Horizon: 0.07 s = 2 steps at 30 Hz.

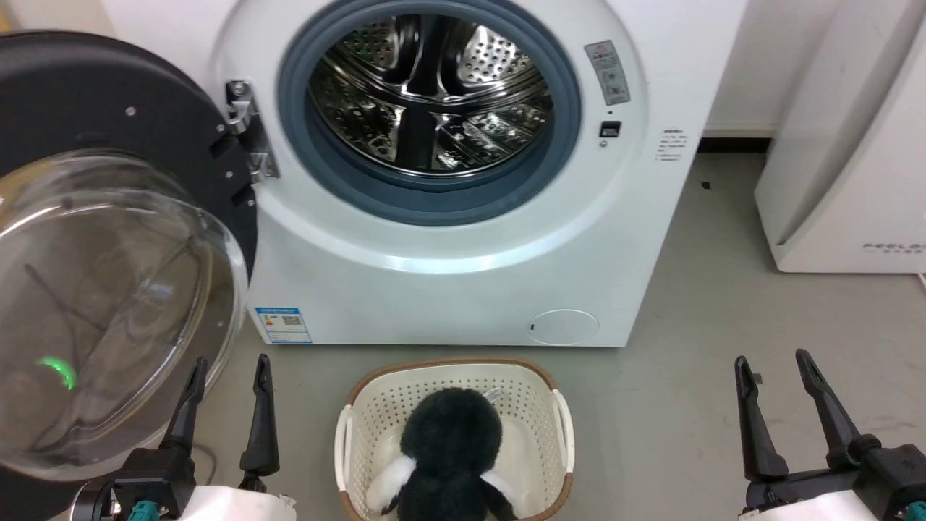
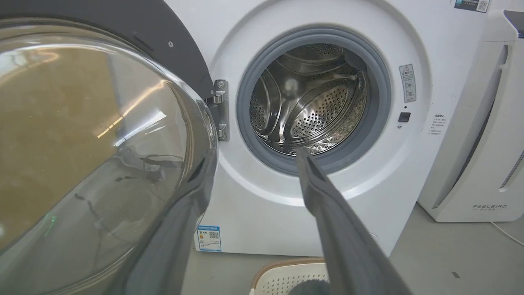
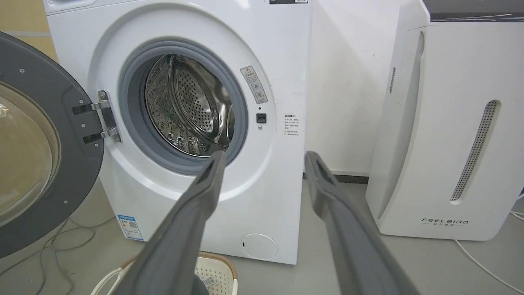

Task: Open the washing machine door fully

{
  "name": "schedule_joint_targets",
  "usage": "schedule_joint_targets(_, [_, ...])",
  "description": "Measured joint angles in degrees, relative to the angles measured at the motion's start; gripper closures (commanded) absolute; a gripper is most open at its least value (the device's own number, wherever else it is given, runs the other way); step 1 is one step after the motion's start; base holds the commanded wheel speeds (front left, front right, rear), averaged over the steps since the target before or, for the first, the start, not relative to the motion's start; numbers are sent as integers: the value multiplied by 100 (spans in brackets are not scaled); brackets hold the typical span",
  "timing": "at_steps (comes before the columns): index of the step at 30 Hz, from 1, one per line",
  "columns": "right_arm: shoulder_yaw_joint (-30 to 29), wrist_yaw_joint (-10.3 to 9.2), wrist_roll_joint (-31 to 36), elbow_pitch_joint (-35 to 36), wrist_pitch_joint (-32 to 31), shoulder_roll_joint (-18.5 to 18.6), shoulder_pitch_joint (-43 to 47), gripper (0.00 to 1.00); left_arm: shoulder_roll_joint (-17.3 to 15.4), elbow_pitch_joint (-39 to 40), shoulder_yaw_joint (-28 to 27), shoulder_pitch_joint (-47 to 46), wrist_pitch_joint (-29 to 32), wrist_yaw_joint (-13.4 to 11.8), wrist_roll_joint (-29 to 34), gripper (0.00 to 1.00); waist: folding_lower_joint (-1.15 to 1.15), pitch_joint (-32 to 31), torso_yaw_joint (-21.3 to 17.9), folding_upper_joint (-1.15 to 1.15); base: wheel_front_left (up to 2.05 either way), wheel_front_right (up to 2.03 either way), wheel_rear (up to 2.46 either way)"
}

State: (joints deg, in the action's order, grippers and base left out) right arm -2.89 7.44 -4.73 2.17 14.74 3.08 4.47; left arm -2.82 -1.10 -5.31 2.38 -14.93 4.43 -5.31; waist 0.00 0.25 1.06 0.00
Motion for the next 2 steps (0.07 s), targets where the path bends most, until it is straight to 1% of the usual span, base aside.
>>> schedule_joint_targets(2, [2,0,0,3,0,-1,1,0,0,-45,8,0,0,-30,0,0,0,6,-71,0,0,0,0])
